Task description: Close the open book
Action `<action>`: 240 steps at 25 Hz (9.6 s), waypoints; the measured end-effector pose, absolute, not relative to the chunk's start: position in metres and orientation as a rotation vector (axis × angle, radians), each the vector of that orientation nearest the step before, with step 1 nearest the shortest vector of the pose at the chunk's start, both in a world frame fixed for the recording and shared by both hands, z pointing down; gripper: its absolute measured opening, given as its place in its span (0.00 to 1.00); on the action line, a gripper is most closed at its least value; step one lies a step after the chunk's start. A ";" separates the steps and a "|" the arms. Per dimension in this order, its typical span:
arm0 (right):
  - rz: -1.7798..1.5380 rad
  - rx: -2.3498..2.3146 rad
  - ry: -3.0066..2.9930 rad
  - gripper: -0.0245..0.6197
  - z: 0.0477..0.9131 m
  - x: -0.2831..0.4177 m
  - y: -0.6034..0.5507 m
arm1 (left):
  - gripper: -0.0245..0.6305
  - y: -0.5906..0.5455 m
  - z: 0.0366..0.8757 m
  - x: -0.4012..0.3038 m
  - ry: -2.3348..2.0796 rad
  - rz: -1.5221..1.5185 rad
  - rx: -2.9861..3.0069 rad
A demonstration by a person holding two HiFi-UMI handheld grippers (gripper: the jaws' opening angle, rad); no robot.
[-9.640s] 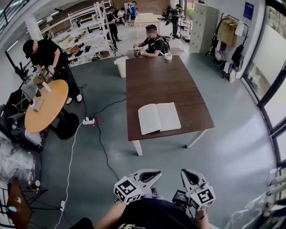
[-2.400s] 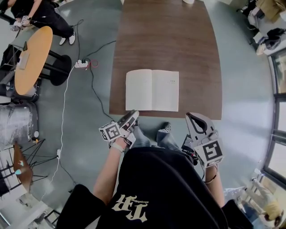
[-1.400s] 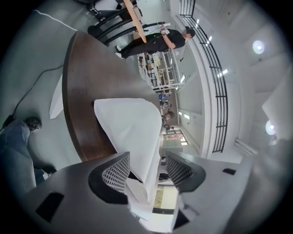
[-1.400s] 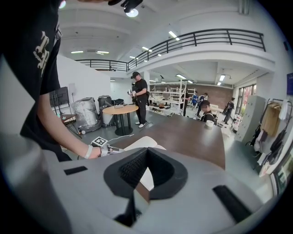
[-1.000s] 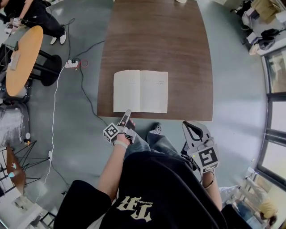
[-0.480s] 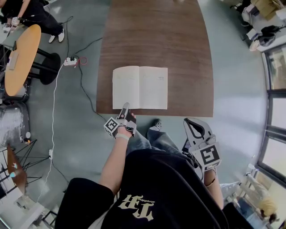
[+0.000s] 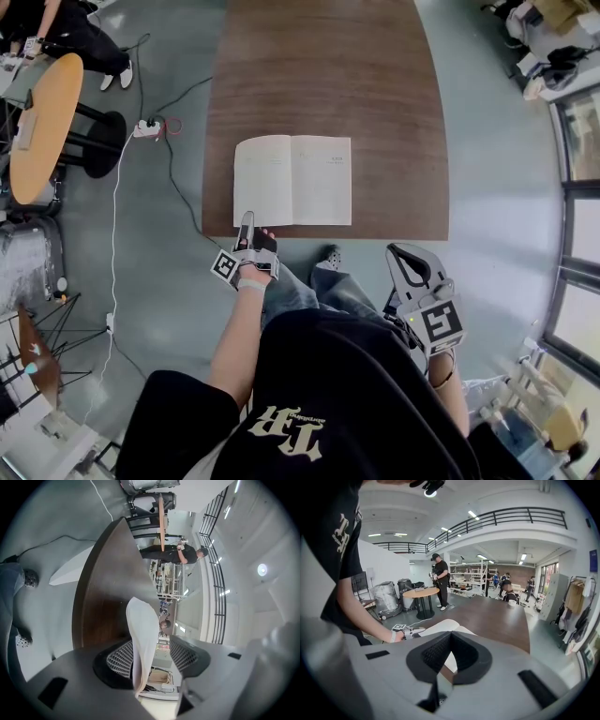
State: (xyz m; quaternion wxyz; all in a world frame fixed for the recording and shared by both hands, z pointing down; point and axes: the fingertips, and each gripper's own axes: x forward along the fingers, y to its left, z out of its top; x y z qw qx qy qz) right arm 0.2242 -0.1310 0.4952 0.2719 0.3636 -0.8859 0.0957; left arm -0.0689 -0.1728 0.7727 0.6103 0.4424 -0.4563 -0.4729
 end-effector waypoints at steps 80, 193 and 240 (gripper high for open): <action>0.315 1.115 -2.416 0.02 0.491 0.223 -0.129 | 0.10 -0.187 0.662 0.054 -0.740 -0.461 1.617; 0.973 1.153 -2.216 0.02 0.649 0.188 -0.250 | 0.05 -0.235 0.683 0.031 -0.884 0.419 2.083; 0.161 1.274 -2.437 0.02 0.422 0.031 -0.137 | 0.05 -0.157 0.444 -0.086 -0.820 -0.056 2.596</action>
